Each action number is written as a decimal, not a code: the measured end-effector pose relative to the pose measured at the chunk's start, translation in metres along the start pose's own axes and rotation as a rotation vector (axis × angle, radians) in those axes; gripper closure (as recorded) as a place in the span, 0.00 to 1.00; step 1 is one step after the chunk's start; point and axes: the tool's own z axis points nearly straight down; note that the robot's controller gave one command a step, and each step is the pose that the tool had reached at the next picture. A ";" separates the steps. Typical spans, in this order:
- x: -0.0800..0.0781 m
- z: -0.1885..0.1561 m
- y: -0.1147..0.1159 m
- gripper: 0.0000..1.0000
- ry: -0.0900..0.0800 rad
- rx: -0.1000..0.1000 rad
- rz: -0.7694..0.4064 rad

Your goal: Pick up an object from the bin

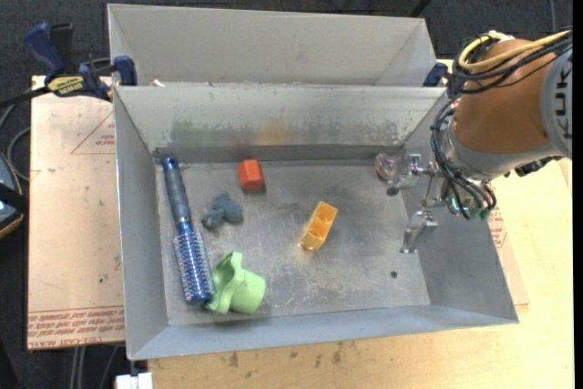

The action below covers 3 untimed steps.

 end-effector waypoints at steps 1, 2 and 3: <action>-0.024 0.028 0.064 0.00 -0.006 -0.003 -0.008; -0.028 0.087 0.094 0.00 -0.013 0.004 -0.072; -0.029 0.084 0.095 1.00 -0.015 0.002 -0.070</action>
Offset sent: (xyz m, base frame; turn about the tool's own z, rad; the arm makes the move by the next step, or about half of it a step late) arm 0.0236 0.0583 -0.0257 -0.0003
